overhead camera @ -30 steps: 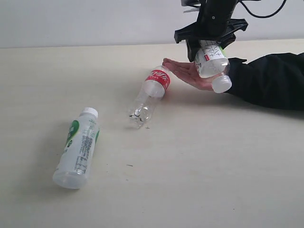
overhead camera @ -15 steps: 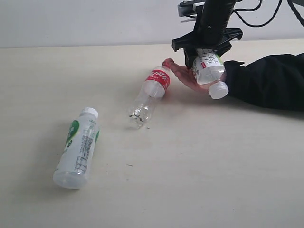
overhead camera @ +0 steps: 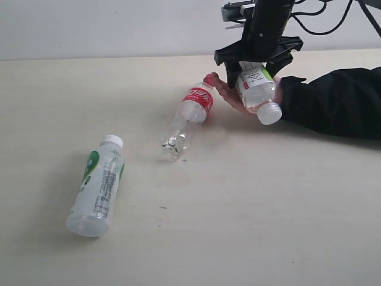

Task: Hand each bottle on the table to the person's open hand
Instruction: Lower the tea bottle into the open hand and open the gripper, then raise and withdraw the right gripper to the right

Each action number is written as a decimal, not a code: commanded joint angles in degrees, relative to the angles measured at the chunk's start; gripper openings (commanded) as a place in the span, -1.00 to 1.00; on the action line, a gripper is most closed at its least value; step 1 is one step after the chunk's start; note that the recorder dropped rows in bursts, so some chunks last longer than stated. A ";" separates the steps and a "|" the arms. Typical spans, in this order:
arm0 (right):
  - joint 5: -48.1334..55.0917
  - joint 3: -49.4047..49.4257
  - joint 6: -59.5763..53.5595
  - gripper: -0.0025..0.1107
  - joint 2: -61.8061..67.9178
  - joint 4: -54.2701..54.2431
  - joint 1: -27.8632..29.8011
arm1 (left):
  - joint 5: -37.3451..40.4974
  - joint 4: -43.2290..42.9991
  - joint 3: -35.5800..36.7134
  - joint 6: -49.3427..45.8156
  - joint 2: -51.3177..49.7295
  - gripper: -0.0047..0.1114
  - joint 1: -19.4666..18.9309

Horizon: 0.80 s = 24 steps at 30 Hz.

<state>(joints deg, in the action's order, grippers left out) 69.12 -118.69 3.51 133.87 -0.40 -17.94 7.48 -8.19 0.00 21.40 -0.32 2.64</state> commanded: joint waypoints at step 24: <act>0.84 -0.18 -3.51 0.46 -11.17 -4.19 0.00 | -0.26 -0.19 0.00 -0.04 0.32 -0.92 0.22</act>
<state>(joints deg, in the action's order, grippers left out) 69.83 -118.69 2.64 125.12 -1.88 -17.94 7.48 -8.19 0.00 21.40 -0.32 2.64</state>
